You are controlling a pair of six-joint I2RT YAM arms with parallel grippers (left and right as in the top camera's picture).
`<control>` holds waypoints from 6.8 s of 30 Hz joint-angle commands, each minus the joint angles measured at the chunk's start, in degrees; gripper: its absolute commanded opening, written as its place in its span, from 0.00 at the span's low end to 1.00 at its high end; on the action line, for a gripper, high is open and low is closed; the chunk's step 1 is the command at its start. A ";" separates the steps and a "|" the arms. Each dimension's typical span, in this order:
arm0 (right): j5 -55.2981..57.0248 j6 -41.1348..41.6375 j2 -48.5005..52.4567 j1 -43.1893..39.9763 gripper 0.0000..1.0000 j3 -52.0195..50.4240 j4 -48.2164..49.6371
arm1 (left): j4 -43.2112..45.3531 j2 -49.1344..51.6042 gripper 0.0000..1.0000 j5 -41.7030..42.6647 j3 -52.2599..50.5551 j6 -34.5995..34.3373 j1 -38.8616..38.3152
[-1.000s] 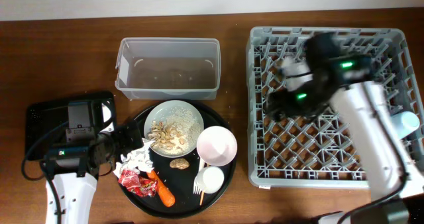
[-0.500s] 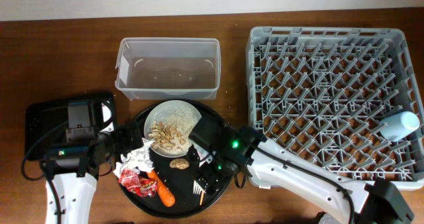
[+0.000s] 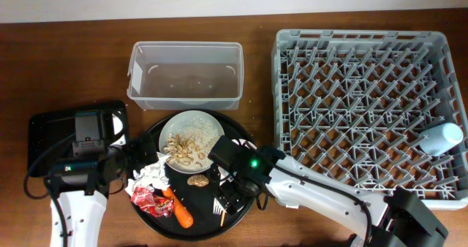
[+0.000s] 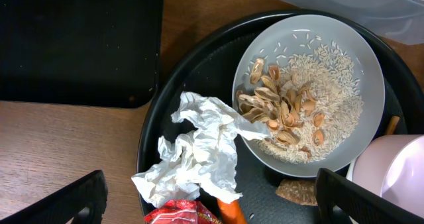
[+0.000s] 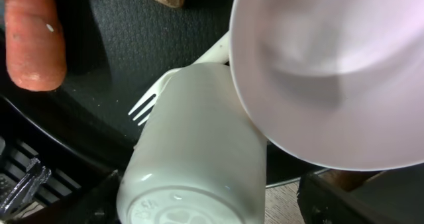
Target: Sort waste into correct bins and load items into the dishwasher rack
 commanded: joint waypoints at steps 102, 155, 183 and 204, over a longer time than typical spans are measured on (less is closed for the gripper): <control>11.58 -8.17 7.72 -89.53 0.84 21.97 -20.22 | -0.70 -0.13 0.99 -0.15 1.16 -0.72 0.24; 17.55 -3.91 4.87 -89.64 0.91 20.79 -29.11 | -1.09 -0.13 0.99 -0.15 1.16 -0.72 0.24; -3.85 -28.20 11.26 -23.85 0.96 29.38 -15.89 | -1.09 -0.13 0.99 -0.15 1.16 -0.74 0.24; -3.45 -28.17 29.20 -23.91 0.22 29.40 -9.90 | -1.11 -0.13 0.99 -0.15 1.16 -0.72 0.24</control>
